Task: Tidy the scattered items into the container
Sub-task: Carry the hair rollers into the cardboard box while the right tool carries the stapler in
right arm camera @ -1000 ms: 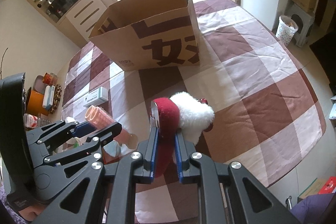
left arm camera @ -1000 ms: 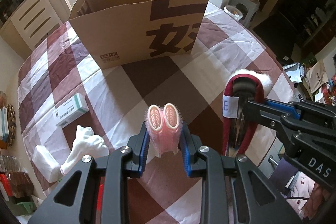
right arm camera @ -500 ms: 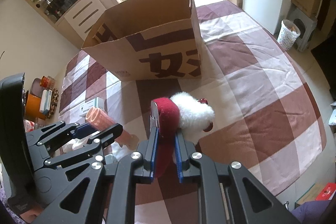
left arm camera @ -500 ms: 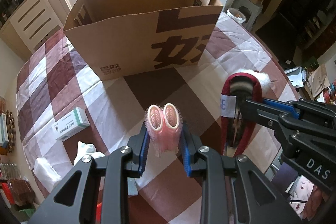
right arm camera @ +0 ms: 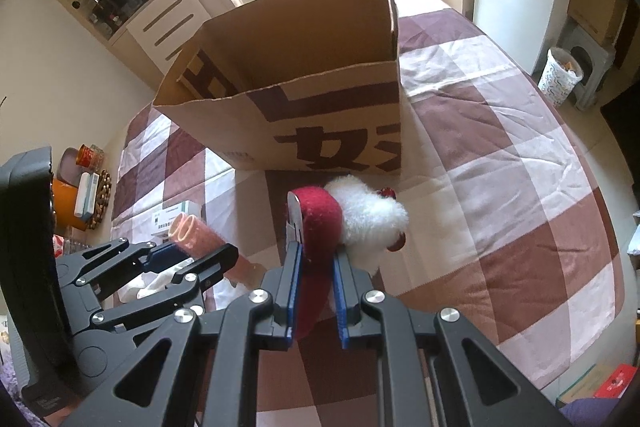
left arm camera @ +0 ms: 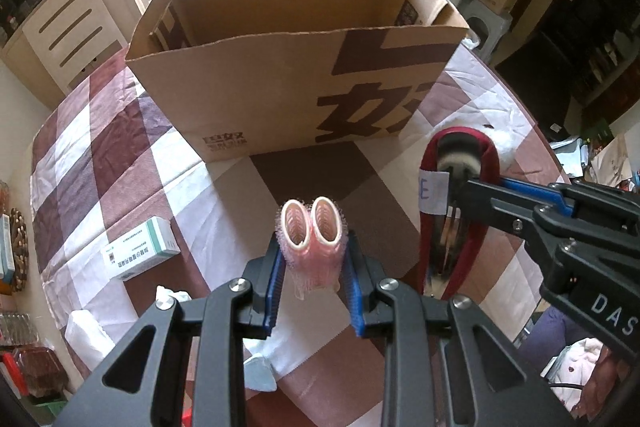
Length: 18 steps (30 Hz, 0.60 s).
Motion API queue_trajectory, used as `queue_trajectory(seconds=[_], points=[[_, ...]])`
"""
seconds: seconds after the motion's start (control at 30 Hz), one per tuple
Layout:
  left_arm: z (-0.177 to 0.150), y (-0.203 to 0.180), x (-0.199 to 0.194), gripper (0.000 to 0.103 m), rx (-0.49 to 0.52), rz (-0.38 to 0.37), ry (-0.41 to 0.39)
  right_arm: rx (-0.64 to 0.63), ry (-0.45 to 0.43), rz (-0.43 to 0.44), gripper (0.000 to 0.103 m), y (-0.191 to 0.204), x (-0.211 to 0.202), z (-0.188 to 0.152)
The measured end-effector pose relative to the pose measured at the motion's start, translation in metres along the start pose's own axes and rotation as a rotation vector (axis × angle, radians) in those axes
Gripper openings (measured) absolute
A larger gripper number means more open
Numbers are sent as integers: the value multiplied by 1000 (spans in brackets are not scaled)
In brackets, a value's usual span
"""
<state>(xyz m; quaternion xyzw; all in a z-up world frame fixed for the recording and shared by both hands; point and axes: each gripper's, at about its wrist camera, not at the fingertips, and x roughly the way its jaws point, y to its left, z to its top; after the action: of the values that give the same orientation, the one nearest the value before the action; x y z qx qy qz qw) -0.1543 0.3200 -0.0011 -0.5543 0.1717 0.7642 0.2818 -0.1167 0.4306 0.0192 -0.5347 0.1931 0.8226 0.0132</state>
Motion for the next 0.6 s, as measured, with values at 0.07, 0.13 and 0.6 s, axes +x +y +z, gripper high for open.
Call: queue_trajectory(seconds=[0.07, 0.13, 0.6], points=[[4, 2, 0, 28, 2, 1, -6, -7, -2, 1, 15, 2, 0, 5], [8, 3, -2, 28, 1, -1, -13, -13, -7, 1, 15, 3, 0, 9], [53, 16, -24, 28, 12, -50, -70, -52, -58, 29, 15, 14, -20, 46]])
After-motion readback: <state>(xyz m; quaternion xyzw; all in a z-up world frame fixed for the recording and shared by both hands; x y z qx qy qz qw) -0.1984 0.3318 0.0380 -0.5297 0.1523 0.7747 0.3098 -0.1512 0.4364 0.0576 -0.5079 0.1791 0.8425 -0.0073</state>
